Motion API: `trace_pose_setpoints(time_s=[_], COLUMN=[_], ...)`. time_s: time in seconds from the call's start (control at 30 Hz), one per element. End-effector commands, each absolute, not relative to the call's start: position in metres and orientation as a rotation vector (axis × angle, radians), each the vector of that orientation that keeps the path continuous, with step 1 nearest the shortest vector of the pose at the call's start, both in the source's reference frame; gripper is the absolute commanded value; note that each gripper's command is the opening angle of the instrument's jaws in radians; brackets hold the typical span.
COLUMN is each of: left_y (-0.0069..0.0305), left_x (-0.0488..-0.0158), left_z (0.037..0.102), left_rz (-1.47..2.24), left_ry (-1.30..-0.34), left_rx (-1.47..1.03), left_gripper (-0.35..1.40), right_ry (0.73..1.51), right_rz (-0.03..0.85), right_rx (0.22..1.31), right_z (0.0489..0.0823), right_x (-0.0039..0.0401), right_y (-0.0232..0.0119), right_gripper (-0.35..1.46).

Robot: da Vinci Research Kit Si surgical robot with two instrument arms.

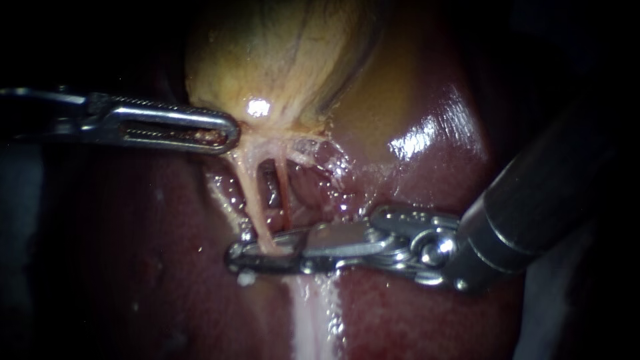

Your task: Going back second clip left tube

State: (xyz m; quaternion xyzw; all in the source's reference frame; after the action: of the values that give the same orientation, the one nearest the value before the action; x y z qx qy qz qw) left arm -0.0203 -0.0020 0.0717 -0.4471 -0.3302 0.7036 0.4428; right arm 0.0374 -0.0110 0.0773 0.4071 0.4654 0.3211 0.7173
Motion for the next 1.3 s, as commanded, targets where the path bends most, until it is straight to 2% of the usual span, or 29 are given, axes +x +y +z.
trace_pose_setpoints(time_s=[0.03,0.33,0.4,0.43,0.47,0.5,0.57,0.77,1.3], left_y=[-0.002,-0.002,-0.002,-0.002,-0.002,-0.002,-0.002,-0.0021,-0.0022], left_x=[-0.0202,-0.0202,-0.0202,-0.0202,-0.0202,-0.0202,-0.0202,-0.0201,-0.0199], left_z=[0.0716,0.0716,0.0716,0.0716,0.0716,0.0716,0.0716,0.0715,0.0714], left_rz=[1.745,1.745,1.745,1.746,1.746,1.746,1.746,1.746,1.746], left_ry=[-0.82,-0.82,-0.82,-0.82,-0.82,-0.82,-0.82,-0.821,-0.821], left_rx=[-1.11,-1.11,-1.11,-1.11,-1.11,-1.11,-1.11,-1.11,-1.11], left_gripper=[-0.35,-0.35,-0.35,-0.35,-0.35,-0.35,-0.35,-0.35,-0.35], right_ry=[1.03,1.03,1.043,1.072,1.093,1.103,1.111,1.125,1.143], right_rz=[0.71,0.71,0.677,0.623,0.591,0.583,0.589,0.577,0.559], right_rx=[0.901,0.901,0.877,0.843,0.819,0.812,0.809,0.754,0.707], right_z=[0.0772,0.0771,0.077,0.077,0.077,0.0771,0.0771,0.0772,0.0758], right_x=[0.0374,0.0375,0.0377,0.038,0.0383,0.0386,0.039,0.0392,0.0374], right_y=[-0.0109,-0.0109,-0.0108,-0.0107,-0.0106,-0.0105,-0.0104,-0.0103,-0.0082], right_gripper=[-0.35,-0.35,-0.09,0.12,0.26,0.35,0.42,0.48,0.49])
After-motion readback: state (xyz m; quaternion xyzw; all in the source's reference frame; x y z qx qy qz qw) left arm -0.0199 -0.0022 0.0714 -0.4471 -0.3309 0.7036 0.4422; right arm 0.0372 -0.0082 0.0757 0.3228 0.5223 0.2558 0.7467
